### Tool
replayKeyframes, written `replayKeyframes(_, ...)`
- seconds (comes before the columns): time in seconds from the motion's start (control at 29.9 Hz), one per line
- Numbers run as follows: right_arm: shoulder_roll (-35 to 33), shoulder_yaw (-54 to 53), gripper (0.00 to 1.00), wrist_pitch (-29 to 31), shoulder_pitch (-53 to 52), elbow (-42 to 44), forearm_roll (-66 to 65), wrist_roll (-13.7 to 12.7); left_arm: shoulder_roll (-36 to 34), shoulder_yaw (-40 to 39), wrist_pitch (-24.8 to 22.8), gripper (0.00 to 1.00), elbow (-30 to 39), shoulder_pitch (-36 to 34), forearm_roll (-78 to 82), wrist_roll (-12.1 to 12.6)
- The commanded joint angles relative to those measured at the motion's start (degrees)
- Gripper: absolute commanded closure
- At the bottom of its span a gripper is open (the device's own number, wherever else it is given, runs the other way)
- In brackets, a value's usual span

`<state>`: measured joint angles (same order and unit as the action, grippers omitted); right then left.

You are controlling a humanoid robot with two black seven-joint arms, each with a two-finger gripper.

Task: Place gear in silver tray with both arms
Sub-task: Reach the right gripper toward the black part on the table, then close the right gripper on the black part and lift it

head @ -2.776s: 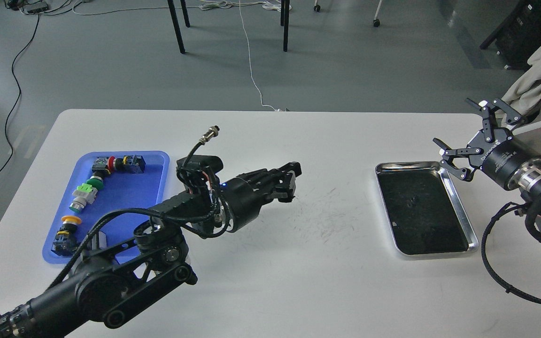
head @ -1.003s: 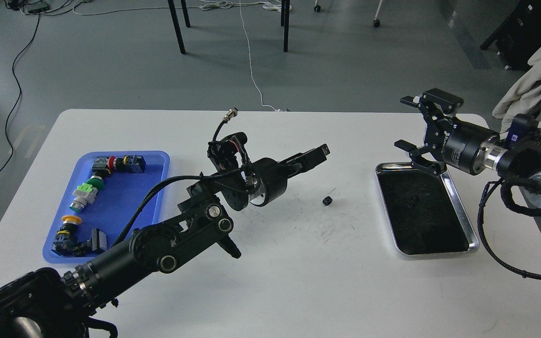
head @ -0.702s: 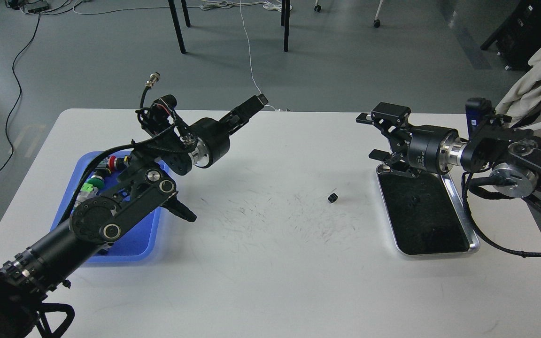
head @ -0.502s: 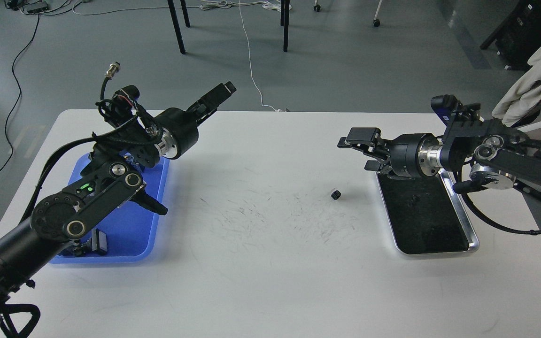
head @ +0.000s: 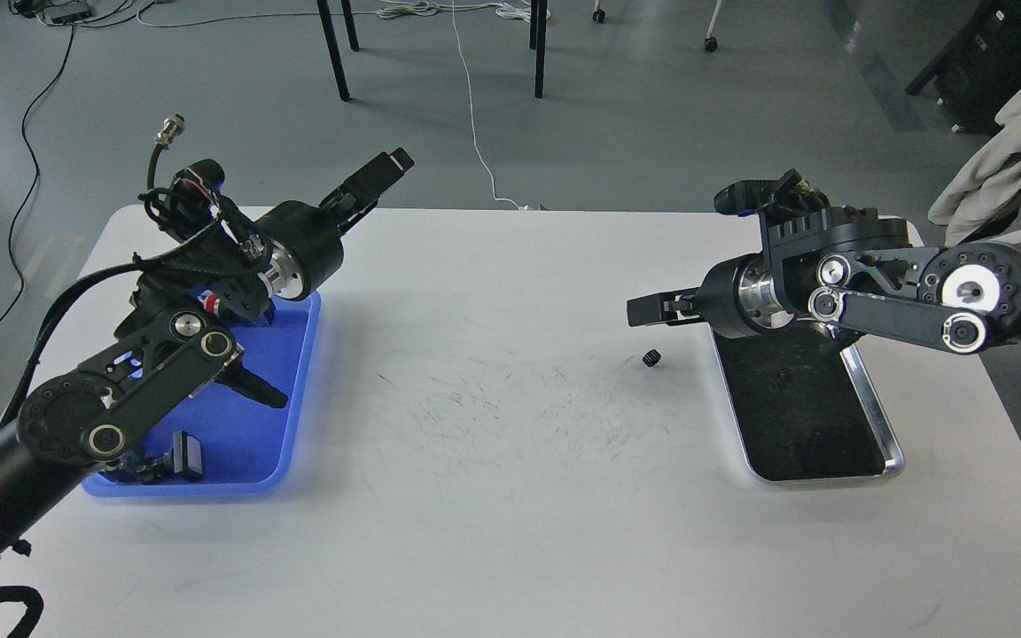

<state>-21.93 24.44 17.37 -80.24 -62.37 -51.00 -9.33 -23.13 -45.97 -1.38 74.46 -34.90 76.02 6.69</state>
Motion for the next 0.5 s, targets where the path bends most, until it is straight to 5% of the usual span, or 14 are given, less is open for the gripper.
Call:
replayKeyframes(0.0, 1.6, 1.3, 0.06, 0.0, 0.3, 2.0, -0.5, 0.0, 0.0, 0.0, 0.9, 0.02, 0.1, 0.0, 0.0, 0.0)
replayKeyframes(0.47, 6.2, 5.9, 0.07, 0.0, 1.2, 4.4, -0.5, 0.2, 0.7, 0.1, 1.1, 0.02, 0.1, 0.0, -0.1, 0.0)
